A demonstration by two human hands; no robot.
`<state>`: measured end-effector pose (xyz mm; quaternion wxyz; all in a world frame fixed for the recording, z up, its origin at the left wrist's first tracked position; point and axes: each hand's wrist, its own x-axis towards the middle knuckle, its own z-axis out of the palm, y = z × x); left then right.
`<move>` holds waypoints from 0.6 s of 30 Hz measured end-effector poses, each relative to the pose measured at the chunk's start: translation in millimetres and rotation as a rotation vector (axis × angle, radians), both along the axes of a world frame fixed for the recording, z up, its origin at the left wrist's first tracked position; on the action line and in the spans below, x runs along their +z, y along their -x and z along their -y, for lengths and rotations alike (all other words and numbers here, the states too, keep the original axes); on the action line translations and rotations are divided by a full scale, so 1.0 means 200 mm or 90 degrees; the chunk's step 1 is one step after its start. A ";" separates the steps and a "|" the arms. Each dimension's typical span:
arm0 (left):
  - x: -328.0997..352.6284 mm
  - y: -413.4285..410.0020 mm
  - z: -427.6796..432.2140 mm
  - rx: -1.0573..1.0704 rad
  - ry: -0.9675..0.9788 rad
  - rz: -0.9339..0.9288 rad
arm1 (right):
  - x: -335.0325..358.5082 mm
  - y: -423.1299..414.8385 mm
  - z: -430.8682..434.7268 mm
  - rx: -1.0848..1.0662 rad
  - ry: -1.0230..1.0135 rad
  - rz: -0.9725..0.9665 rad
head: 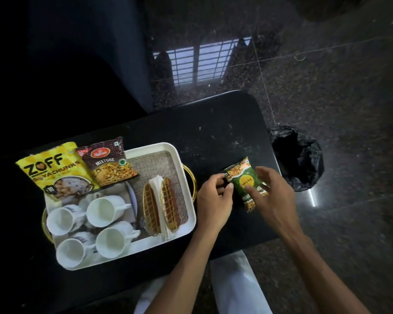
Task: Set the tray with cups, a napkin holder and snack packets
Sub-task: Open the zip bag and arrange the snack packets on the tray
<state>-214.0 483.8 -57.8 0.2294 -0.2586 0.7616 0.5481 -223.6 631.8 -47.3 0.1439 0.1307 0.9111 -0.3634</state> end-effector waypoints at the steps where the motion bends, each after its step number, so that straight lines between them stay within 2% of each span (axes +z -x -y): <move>1: -0.01 0.00 -0.03 0.009 0.001 0.016 | -0.01 0.00 -0.03 0.010 -0.012 -0.005; 6: -0.09 0.00 -0.13 0.091 -0.009 0.085 | -0.06 0.01 -0.13 0.069 -0.072 0.029; 11: -0.16 -0.02 -0.19 0.151 -0.029 0.143 | -0.12 0.02 -0.16 0.088 -0.052 0.115; 18: -0.18 -0.02 -0.22 0.204 -0.094 0.153 | -0.15 0.01 -0.16 0.082 -0.015 0.126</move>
